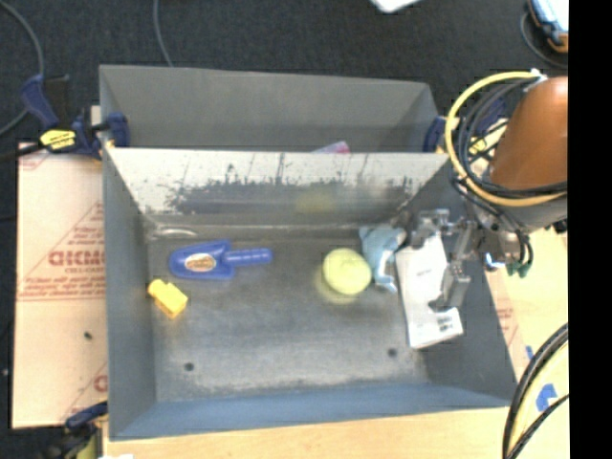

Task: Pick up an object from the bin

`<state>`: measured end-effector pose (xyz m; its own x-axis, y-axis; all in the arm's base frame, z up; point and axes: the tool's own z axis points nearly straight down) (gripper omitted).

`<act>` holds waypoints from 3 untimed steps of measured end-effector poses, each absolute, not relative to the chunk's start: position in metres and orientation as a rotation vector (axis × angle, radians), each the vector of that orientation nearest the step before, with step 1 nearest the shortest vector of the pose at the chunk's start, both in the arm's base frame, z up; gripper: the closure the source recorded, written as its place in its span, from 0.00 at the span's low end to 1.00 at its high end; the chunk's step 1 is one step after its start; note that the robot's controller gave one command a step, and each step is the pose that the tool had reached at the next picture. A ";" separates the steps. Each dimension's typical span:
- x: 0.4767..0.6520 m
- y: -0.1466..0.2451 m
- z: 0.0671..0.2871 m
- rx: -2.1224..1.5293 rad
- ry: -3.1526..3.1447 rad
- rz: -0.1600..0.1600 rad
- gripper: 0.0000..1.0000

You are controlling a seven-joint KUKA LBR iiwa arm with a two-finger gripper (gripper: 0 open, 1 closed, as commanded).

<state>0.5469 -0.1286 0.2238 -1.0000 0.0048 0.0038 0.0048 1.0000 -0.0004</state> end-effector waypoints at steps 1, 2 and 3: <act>0.549 -0.128 0.229 0.000 -3.146 0.003 0.00; 0.552 -0.099 0.143 0.231 -3.136 0.003 0.00; 0.579 -0.111 0.133 0.040 -3.153 0.006 0.00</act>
Offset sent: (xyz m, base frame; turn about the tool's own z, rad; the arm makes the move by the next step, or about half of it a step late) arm 0.0037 0.0349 -0.0942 -0.1740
